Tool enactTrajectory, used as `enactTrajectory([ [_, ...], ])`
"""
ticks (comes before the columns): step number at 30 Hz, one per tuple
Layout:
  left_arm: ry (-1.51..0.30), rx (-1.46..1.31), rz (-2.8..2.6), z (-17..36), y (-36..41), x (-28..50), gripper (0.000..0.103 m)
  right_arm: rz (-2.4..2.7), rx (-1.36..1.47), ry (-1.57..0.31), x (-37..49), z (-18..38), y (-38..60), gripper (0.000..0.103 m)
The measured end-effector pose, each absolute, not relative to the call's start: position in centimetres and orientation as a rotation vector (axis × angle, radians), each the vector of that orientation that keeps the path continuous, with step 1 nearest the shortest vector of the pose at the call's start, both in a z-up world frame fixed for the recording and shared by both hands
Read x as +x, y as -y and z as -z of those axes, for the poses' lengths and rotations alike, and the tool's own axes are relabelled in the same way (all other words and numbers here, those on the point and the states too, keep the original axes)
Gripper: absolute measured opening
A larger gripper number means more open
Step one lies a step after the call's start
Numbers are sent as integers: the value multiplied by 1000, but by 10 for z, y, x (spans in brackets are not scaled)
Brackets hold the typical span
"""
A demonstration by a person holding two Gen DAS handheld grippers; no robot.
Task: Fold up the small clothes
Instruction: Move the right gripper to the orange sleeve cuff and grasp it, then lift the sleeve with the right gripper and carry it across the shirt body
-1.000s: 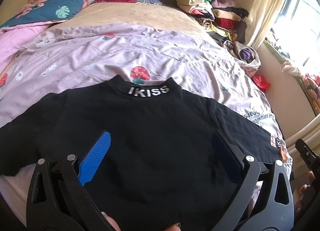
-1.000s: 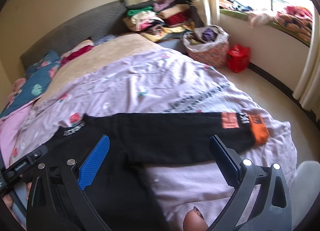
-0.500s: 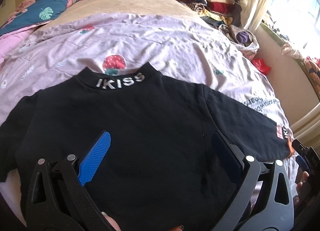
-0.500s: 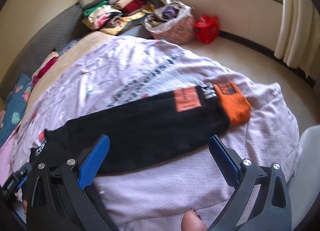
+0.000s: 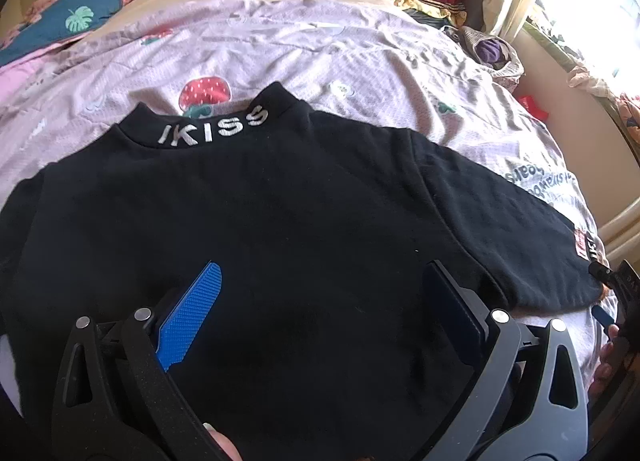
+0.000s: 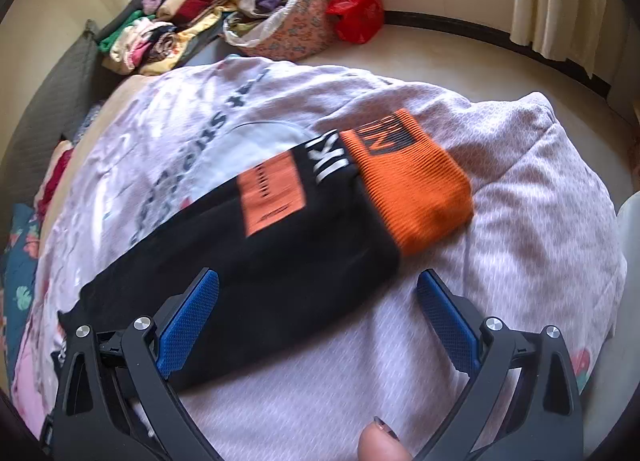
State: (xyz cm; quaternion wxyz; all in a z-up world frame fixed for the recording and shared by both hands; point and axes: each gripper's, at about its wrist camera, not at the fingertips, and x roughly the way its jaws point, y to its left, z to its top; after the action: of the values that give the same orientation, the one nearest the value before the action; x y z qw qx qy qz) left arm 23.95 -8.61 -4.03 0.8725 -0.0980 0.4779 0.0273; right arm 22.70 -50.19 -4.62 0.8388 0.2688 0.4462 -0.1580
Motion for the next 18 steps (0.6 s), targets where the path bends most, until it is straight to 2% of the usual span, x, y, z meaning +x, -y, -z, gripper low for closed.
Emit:
enactTrajectory([
  [3,-1014,-200,-81,48,82,246,95,334,610,-918,234,51,514,97],
  [5,-1026,-204,-87,52,80,249,95,345,611,-900,238,51,519,72],
  [7,-1030,-210,-98,52,76,250,95,330,618,-879,238,48,521,61],
  [11,-972,-246,-113,36,61,243,95,268,604,-788,231,28,518,18],
  [12,-969,-248,-113,33,59,242,95,245,603,-769,230,22,517,15],
  [18,-943,-258,-88,8,49,230,95,84,562,-640,217,-30,488,14],
])
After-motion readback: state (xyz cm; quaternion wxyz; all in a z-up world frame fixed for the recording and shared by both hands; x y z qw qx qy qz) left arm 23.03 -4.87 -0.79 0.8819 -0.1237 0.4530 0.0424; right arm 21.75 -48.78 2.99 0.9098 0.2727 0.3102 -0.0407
